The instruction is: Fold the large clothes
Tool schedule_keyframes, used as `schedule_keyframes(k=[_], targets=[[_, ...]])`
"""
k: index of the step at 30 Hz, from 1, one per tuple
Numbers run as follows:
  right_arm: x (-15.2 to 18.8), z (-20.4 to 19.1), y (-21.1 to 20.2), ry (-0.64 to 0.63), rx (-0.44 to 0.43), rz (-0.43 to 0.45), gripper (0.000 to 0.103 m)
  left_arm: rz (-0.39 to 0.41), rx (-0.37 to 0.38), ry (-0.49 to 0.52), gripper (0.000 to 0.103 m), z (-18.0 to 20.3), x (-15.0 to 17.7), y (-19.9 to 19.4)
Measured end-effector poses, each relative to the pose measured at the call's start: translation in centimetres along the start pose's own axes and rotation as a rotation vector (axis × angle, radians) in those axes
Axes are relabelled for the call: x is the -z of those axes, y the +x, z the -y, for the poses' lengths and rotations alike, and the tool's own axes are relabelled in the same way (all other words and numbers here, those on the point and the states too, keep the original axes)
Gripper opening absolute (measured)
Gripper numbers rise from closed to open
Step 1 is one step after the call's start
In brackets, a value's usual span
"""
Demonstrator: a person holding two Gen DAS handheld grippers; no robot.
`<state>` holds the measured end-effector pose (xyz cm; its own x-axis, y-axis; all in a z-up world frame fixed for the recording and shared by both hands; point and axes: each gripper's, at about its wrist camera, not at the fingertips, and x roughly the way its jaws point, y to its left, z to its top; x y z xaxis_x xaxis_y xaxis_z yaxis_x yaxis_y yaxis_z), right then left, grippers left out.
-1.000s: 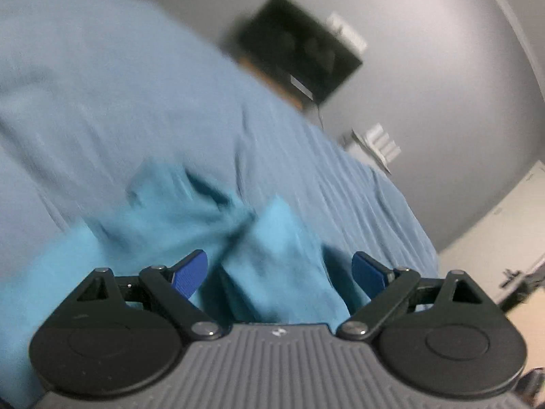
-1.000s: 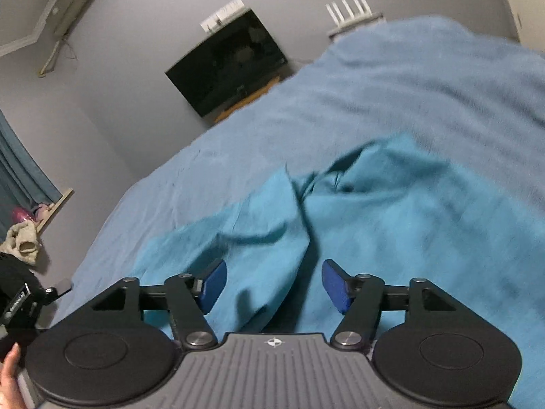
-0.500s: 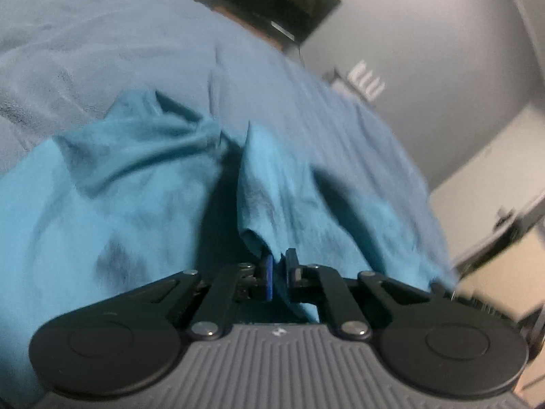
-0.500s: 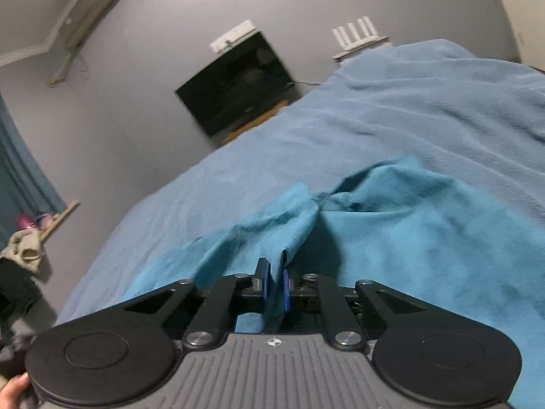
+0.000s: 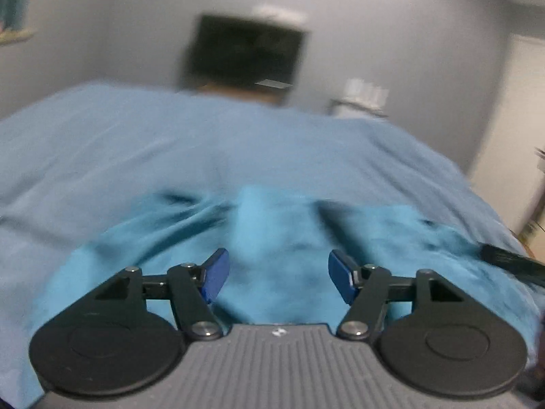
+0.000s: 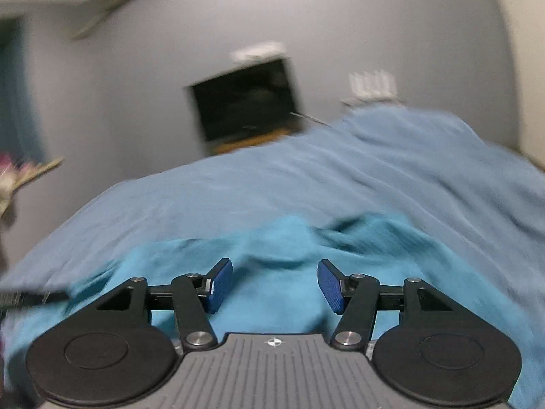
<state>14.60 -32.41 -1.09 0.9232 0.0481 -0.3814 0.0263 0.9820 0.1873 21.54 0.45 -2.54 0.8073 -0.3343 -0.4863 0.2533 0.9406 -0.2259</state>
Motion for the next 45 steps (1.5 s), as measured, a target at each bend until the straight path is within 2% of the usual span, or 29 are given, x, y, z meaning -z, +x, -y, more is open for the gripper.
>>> schedule_keyframes(k=[3,6,7,10,13,20,23,25,27,31,34,40,43,45], targets=[[0.8,-2.9,0.7,-0.164,-0.087,-0.011,0.058,-0.055,0.085,0.101,0.063,2.8,0.8,1.7],[1.6,-4.8,2.3,-0.273,-0.128,-0.067,0.058,-0.153,0.078,0.171,0.063,3.6,2.5,4.6],[2.0,-5.3,3.1,-0.300,-0.130,-0.097,0.057,-0.195,0.055,0.190,0.063,3.6,3.1,5.9],[3.3,-5.5,5.3,-0.343,-0.081,-0.170,0.052,-0.258,0.021,0.189,0.063,3.2,4.3,7.6],[4.0,-4.6,7.8,-0.334,-0.014,-0.251,0.047,-0.272,-0.002,0.215,0.063,3.5,4.6,8.5],[4.2,-2.9,9.3,-0.272,0.087,-0.280,0.044,-0.273,-0.054,0.286,0.070,4.6,5.8,10.3],[4.0,-1.9,8.2,-0.238,0.133,-0.273,0.044,-0.270,-0.079,0.275,0.071,4.1,6.0,9.4],[3.8,-1.4,7.2,-0.202,0.129,-0.260,0.046,-0.269,-0.095,0.256,0.071,3.6,5.8,8.9],[3.5,-1.1,6.5,-0.163,0.112,-0.235,0.052,-0.270,-0.111,0.238,0.074,3.3,5.7,8.5],[2.4,-1.3,3.6,-0.124,0.041,-0.185,0.055,-0.261,-0.147,0.219,0.074,3.1,5.6,6.9],[1.7,-2.0,1.3,-0.125,-0.027,-0.183,0.058,-0.246,-0.167,0.210,0.074,3.3,5.6,5.5],[1.7,-3.4,-0.7,-0.172,-0.094,-0.284,0.058,-0.256,-0.156,0.150,0.074,3.3,5.4,2.7],[2.4,-4.1,-0.8,-0.211,-0.127,-0.412,0.059,-0.277,-0.144,0.140,0.075,3.6,5.3,0.9],[3.5,-4.5,-0.3,-0.241,-0.122,-0.536,0.062,-0.320,-0.165,0.141,0.075,3.4,5.4,0.4]])
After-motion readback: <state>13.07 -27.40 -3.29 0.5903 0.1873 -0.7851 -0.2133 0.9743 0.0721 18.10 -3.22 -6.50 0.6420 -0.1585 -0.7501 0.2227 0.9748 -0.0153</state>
